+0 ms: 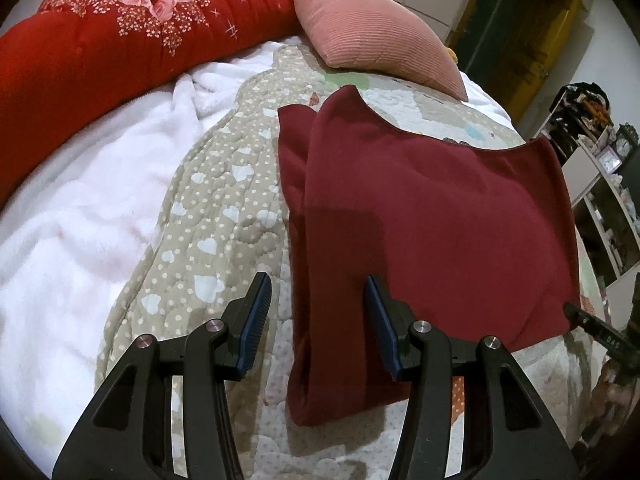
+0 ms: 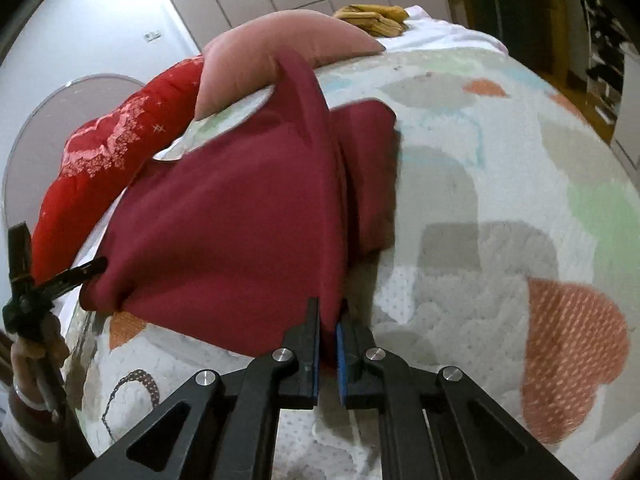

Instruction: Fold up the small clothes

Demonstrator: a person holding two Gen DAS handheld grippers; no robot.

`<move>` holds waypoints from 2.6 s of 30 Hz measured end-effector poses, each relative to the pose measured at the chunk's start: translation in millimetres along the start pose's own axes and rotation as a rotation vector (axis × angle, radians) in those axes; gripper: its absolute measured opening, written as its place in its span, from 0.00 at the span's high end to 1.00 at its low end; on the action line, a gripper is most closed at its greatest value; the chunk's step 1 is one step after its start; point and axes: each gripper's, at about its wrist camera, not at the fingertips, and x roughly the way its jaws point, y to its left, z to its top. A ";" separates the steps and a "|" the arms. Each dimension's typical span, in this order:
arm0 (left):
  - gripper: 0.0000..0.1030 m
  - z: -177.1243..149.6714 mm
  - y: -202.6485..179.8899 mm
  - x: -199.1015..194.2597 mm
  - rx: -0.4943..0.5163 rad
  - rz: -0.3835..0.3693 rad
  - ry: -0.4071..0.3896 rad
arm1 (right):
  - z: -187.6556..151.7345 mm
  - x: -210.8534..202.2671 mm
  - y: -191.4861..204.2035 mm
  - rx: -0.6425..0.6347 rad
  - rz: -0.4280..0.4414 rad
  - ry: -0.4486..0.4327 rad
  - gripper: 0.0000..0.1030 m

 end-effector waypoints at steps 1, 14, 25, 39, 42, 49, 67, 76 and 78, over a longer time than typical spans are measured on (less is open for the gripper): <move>0.53 0.4 0.7 0.0 0.001 -0.001 0.001 | 1.3 -1.8 -1.6 0.015 0.010 -0.002 0.95; 0.53 -1.5 6.3 -3.3 0.010 -0.004 -0.005 | 15.7 -45.6 8.0 0.106 -0.105 -0.070 0.90; 0.53 -13.1 34.9 -5.8 -0.140 -0.157 0.008 | 60.3 6.4 144.8 -0.134 0.149 -0.054 0.88; 0.36 -7.9 47.9 19.6 -0.265 -0.335 -0.011 | 127.6 200.8 254.6 -0.178 0.169 0.180 0.84; 0.33 -6.0 46.6 23.6 -0.246 -0.354 -0.028 | 132.3 199.6 268.1 -0.207 0.153 0.211 0.71; 0.32 -4.4 49.8 26.8 -0.250 -0.381 -0.044 | 128.9 195.6 289.1 -0.324 0.033 0.282 0.60; 0.32 -12.2 51.5 22.2 -0.246 -0.394 -0.062 | 92.4 219.0 325.3 -0.598 -0.189 0.267 0.45; 0.17 -3.5 23.9 21.4 -0.171 -0.310 -0.061 | 128.0 152.8 261.9 -0.378 0.113 0.169 0.79; 0.22 1.0 21.5 21.4 -0.198 -0.343 -0.048 | 129.8 143.7 259.3 -0.345 0.148 0.152 0.79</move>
